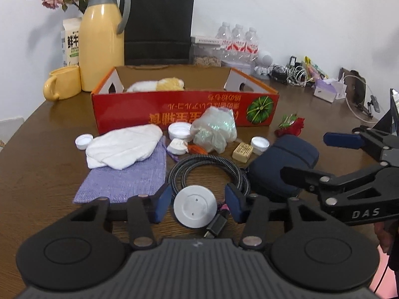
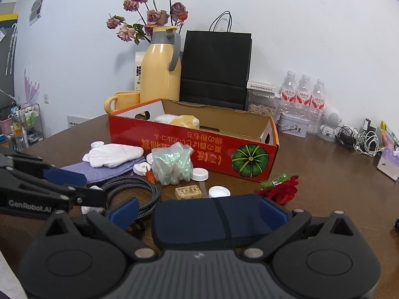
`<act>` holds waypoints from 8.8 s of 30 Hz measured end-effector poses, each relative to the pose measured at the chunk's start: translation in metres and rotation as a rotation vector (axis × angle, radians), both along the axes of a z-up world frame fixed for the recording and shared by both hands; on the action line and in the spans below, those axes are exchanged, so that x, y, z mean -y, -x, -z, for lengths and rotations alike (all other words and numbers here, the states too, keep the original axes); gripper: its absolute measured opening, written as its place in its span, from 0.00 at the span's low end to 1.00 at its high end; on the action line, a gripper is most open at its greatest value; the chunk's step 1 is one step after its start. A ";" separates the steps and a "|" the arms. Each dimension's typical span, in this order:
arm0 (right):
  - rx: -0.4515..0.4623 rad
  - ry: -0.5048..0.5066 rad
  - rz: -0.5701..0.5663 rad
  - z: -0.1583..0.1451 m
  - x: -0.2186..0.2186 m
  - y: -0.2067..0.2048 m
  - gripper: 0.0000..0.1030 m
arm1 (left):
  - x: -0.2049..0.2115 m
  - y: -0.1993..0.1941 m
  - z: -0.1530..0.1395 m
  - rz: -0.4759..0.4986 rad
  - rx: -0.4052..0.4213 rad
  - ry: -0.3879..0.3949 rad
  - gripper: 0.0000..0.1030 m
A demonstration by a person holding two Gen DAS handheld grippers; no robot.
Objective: Organize objects
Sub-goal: 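Move the left gripper back to the table and grasp the white round lid, then grasp the braided cable with pink tie using the right gripper, then drop the white lid into the box with the left gripper while the right gripper drops the cable in, then move both tools back to the table, right gripper toward the navy pouch, then close the right gripper on the navy zippered pouch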
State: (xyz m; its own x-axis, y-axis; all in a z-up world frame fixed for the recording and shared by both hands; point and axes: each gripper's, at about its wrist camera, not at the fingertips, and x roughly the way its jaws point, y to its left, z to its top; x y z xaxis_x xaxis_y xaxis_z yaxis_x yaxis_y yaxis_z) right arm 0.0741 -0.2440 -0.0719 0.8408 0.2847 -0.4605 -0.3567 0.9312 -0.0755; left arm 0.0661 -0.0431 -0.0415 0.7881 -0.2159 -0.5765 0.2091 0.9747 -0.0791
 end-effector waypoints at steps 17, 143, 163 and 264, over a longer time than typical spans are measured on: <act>-0.001 -0.009 -0.074 0.005 -0.023 -0.013 0.80 | -0.012 0.013 0.002 0.011 -0.001 0.062 0.38; 0.009 -0.117 0.079 -0.021 -0.026 -0.207 0.99 | -0.028 -0.175 -0.054 -0.287 0.267 0.006 1.00; 0.100 -0.120 0.038 -0.045 -0.019 -0.165 1.00 | -0.028 -0.136 -0.075 -0.249 0.290 0.029 1.00; -0.255 -0.006 -0.085 0.026 0.020 -0.067 0.99 | -0.082 0.005 -0.028 -0.283 0.098 0.034 1.00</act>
